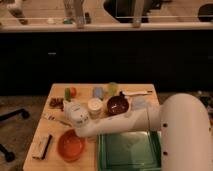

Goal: Place pepper in metal cup

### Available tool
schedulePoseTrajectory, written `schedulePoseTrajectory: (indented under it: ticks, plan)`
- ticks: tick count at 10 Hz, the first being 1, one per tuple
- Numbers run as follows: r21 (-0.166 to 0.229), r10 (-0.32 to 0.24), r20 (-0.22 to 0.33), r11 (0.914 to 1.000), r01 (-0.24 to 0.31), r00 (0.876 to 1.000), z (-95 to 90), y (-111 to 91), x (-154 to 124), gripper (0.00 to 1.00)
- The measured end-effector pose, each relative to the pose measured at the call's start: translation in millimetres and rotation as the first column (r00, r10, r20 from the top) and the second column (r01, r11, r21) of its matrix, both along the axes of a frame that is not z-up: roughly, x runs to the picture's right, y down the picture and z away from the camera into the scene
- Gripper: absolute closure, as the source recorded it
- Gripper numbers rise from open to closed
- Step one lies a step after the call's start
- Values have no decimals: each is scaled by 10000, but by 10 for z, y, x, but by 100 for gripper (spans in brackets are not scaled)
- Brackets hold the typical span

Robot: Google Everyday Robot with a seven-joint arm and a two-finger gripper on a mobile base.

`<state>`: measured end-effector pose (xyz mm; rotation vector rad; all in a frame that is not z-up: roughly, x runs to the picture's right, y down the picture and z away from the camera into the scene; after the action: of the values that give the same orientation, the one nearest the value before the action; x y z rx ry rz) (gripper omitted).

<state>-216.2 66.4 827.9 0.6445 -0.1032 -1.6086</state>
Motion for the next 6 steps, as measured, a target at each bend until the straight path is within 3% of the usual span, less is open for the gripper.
schedulePoseTrajectory:
  ticks: [6]
  plan:
    - [-3, -199, -30, 9998, 199, 9998, 15, 26, -58, 86]
